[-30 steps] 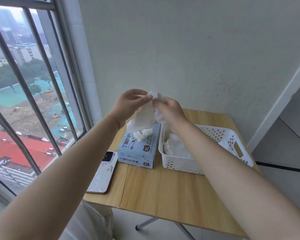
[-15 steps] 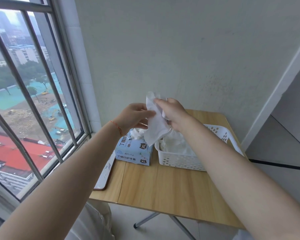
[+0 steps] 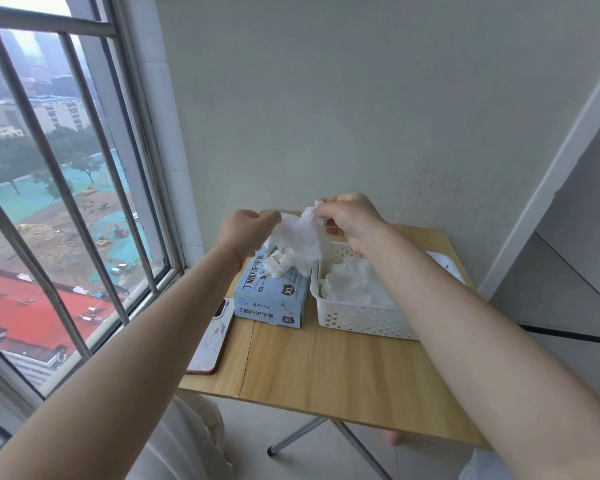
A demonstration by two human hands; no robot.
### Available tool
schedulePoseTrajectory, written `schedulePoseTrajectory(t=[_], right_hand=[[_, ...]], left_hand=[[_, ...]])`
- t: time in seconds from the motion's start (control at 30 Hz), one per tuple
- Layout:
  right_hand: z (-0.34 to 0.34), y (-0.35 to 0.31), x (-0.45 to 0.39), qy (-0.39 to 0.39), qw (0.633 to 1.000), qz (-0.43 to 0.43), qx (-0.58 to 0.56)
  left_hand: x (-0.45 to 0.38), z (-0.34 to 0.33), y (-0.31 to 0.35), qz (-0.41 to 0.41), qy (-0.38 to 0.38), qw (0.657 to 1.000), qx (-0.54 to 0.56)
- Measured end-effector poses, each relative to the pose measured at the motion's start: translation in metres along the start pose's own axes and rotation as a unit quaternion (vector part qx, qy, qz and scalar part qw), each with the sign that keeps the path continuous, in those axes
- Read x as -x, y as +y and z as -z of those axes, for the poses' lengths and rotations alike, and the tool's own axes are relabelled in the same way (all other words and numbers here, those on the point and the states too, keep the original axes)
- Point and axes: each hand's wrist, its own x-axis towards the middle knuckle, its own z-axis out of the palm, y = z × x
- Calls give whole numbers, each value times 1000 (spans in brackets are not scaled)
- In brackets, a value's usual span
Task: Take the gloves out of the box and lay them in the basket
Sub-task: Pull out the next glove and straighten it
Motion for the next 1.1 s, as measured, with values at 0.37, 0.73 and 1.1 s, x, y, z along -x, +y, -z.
schedulePoseTrajectory(t=[0.37,0.73,1.1], right_hand=[[-7,-22,28,-33,996,72,27],[-1,-19,25,98,969,189,124],[-11,-12,26,54,950,217,216]], left_hand=[[23,3,24,-123,-130,981,79],[21,1,35,-172,-104,979,22],[21,-7,6,-95,-221,956,167]])
